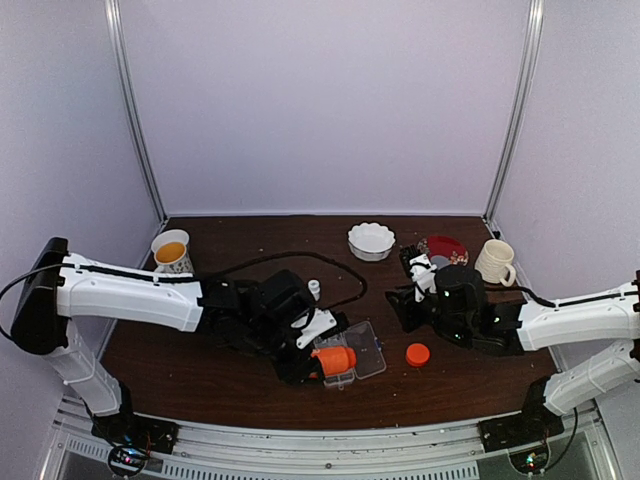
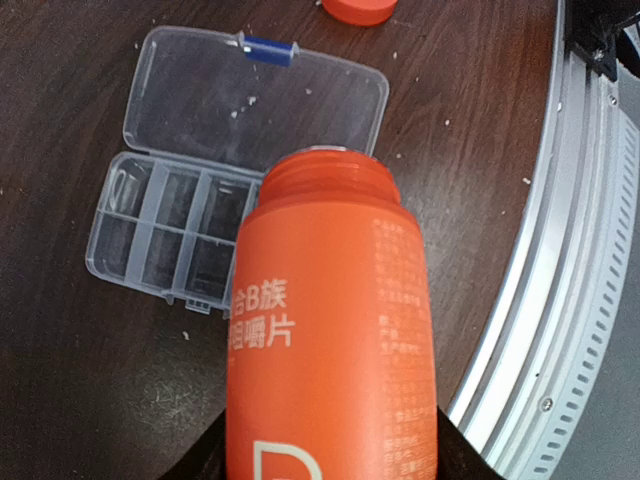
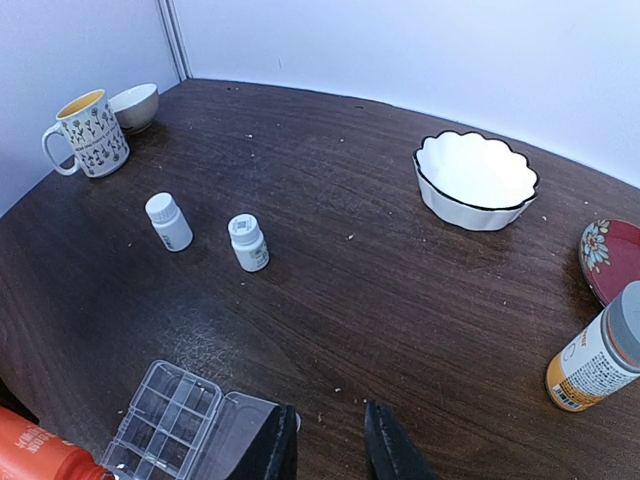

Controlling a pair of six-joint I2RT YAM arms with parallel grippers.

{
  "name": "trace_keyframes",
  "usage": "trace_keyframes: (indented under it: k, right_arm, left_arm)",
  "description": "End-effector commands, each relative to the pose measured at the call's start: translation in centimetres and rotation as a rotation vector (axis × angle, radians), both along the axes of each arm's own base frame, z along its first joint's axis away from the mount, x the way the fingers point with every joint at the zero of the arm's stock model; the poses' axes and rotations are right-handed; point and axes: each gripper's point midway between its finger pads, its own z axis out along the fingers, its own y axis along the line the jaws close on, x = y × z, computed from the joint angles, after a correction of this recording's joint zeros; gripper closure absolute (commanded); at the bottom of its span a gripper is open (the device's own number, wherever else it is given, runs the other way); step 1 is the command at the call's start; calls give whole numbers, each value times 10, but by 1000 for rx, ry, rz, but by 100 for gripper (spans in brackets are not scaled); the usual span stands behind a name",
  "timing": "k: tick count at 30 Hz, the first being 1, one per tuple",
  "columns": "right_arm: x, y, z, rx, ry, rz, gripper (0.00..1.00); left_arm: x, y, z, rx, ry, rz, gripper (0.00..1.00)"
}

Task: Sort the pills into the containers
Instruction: Pour the pill into the compartment of the pill container.

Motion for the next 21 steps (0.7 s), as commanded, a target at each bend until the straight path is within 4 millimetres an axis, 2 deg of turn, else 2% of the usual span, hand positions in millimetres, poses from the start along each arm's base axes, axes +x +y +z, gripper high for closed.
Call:
trace_keyframes:
  k: [1, 10, 12, 21]
  right_arm:
    - [7, 0, 7, -10, -14, -18, 76]
    - [7, 1, 6, -14, -11, -15, 76]
    - [7, 1, 5, -16, -9, -15, 76]
    - [7, 1, 5, -15, -9, -15, 76]
  left_arm:
    - [-2, -4, 20, -29, -19, -18, 100]
    - [-12, 0, -35, 64, 59, -50, 100]
    - [-11, 1, -34, 76, 58, -50, 100]
    - [-4, -2, -1, 70, 18, -45, 100]
